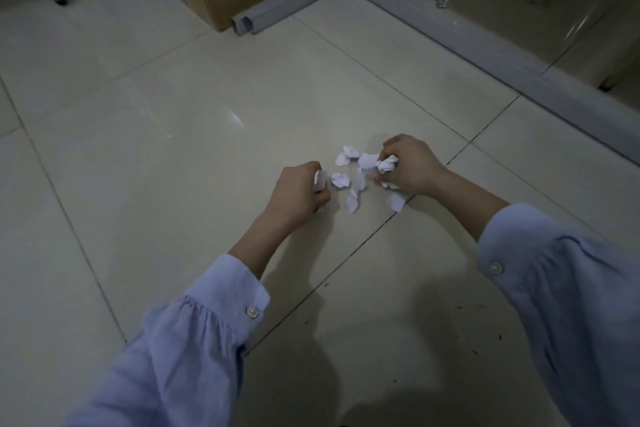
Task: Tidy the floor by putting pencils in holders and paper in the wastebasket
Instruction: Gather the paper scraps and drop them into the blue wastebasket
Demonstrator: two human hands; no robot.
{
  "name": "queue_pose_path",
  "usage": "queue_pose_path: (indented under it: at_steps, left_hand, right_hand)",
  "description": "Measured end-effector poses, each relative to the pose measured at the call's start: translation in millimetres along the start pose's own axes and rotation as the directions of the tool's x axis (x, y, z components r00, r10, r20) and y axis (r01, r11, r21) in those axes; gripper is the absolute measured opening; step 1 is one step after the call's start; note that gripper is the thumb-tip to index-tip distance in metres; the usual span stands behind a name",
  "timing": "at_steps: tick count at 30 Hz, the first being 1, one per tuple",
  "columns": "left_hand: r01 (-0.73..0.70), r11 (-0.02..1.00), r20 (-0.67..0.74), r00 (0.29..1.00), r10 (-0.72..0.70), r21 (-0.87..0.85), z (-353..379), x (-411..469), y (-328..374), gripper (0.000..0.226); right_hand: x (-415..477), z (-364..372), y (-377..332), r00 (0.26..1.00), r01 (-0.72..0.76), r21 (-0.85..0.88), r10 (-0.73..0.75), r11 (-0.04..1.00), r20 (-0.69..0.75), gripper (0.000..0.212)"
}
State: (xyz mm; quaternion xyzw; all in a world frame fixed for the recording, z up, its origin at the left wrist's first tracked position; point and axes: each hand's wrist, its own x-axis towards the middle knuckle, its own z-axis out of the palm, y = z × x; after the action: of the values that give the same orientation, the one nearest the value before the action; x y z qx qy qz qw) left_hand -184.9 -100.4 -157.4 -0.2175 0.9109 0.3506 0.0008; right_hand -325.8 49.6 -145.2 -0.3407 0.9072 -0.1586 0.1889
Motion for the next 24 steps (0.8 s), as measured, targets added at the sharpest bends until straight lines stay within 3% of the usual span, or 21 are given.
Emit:
queue_pose_path:
  at_steps: [5, 8, 11, 13, 17, 19, 21, 24]
  left_hand:
    - [-0.022, 0.999, 0.058, 0.998, 0.020, 0.034, 3.0, 14.2, 4.9, 0.041]
    - [-0.074, 0.984, 0.100, 0.993, 0.058, 0.164, 3.5, 30.1, 10.5, 0.072]
    - [-0.114, 0.965, 0.202, 0.977, 0.066, 0.236, 3.8, 47.5, 18.8, 0.087]
    - [-0.140, 0.957, 0.255, 0.964, 0.074, 0.253, 5.4, 55.7, 24.7, 0.080]
    - [-0.155, 0.937, 0.228, 0.970, 0.084, 0.314, 12.0, 58.7, 30.3, 0.043]
    - [-0.168, 0.927, 0.198, 0.975, 0.104, 0.336, 15.7, 56.5, 30.1, 0.032]
    - [-0.172, 0.918, 0.171, 0.978, 0.117, 0.357, 17.1, 54.2, 28.7, 0.027]
    - [-0.167, 0.923, 0.153, 0.981, 0.120, 0.348, 15.3, 52.4, 25.8, 0.021]
  right_hand:
    - [8.4, 7.9, -12.9, 0.999, 0.027, -0.134, -0.024, 0.991, 0.023, 0.012]
    - [6.6, 11.7, -15.6, 1.000, 0.004, -0.207, -0.005, 0.978, -0.005, 0.020]
    - [4.1, 12.5, -16.5, 1.000, -0.017, -0.257, 0.018, 0.966, 0.001, 0.023]
    - [1.7, 12.9, -14.0, 1.000, -0.006, -0.270, 0.010, 0.963, 0.012, 0.021]
    - [-3.0, 15.8, -6.2, 1.000, 0.006, -0.250, -0.007, 0.968, -0.003, 0.014]
    - [-3.9, 15.2, 0.1, 0.999, -0.006, -0.150, 0.001, 0.989, -0.034, 0.009]
    - [-7.4, 12.9, 8.6, 0.999, -0.011, -0.015, 0.010, 1.000, -0.054, 0.027]
    - [-17.1, 4.3, 20.7, 0.996, 0.006, 0.128, 0.005, 0.992, -0.090, 0.030]
